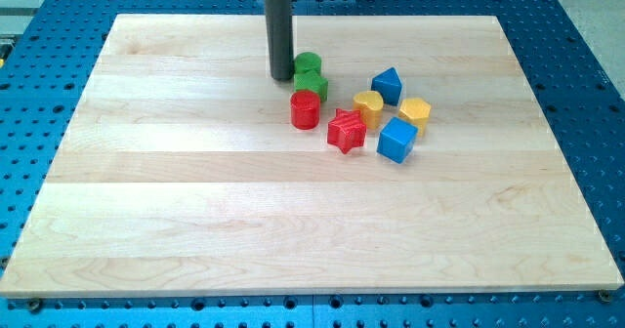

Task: Place the green circle to the top left of the blue triangle

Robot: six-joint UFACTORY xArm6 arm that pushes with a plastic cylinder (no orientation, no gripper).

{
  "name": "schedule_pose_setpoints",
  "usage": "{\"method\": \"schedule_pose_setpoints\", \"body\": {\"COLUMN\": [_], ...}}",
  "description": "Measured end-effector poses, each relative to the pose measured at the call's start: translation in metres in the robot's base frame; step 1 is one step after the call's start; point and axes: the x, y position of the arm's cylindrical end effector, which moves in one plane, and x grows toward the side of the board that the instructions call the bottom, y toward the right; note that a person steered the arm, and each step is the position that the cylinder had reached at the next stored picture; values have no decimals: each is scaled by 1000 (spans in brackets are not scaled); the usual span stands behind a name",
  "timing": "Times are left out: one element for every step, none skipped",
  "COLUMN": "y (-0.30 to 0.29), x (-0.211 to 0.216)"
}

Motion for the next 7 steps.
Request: {"method": "schedule_pose_setpoints", "body": {"y": [19,55,79,79,79,96,134], "x": [0,-5,-7,-7,-27,-62,-40]}}
